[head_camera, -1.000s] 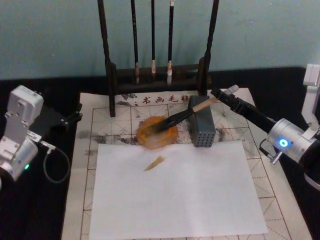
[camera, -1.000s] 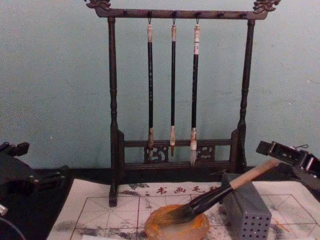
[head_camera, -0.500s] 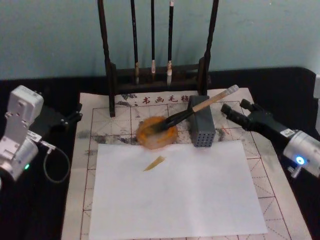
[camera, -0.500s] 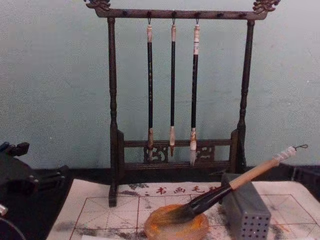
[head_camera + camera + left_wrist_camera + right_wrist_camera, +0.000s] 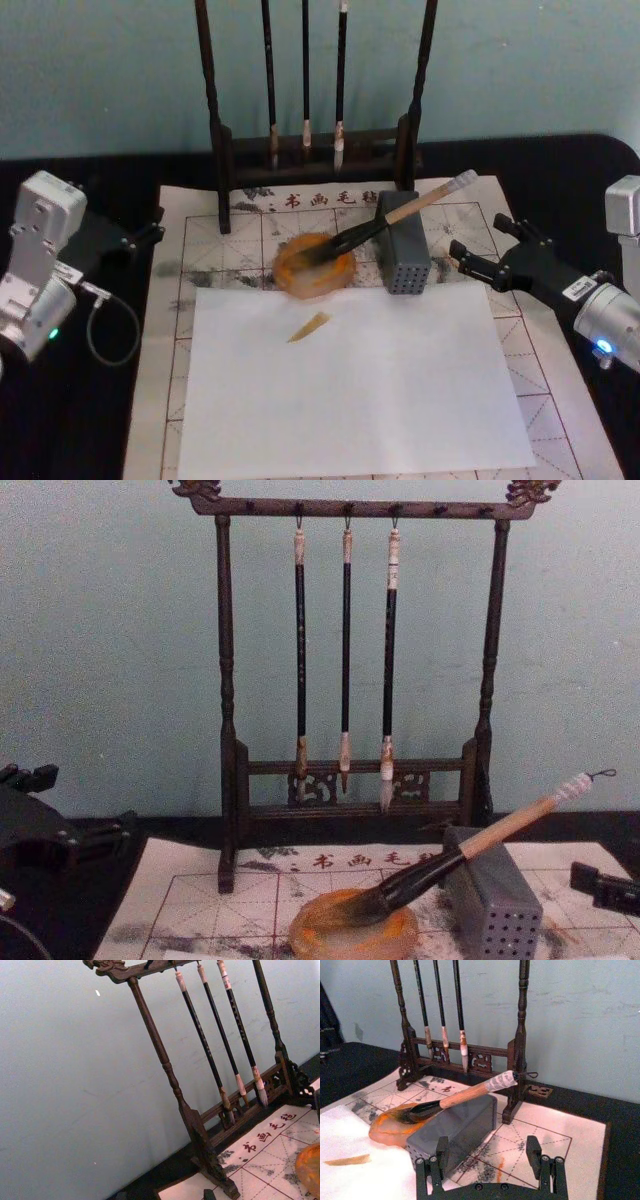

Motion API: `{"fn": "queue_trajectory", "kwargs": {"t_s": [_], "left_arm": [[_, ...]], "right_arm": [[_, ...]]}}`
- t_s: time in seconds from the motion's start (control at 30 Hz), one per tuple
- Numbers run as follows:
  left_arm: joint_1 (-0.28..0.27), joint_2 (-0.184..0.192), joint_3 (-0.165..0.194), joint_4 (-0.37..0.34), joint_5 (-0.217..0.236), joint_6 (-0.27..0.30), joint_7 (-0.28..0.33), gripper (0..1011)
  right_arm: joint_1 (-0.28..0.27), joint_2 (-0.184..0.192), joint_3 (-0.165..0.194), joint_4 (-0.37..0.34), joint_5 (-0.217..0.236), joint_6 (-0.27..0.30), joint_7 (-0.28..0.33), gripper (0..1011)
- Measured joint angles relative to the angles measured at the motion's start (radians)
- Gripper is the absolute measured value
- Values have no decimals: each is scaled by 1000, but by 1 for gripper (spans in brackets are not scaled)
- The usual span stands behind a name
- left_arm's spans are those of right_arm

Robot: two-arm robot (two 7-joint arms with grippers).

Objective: Pick up the brush from the inkstone, write on the paper, then place the brush back to its original position.

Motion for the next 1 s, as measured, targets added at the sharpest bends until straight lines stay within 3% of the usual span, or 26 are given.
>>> {"fn": "queue_trajectory", "kwargs": {"t_s": [1.0], "left_arm": [[0, 0, 0, 0, 0, 0, 0, 1001]], "right_arm": [[-2, -6, 7, 3, -7, -5, -8, 1000]]}}
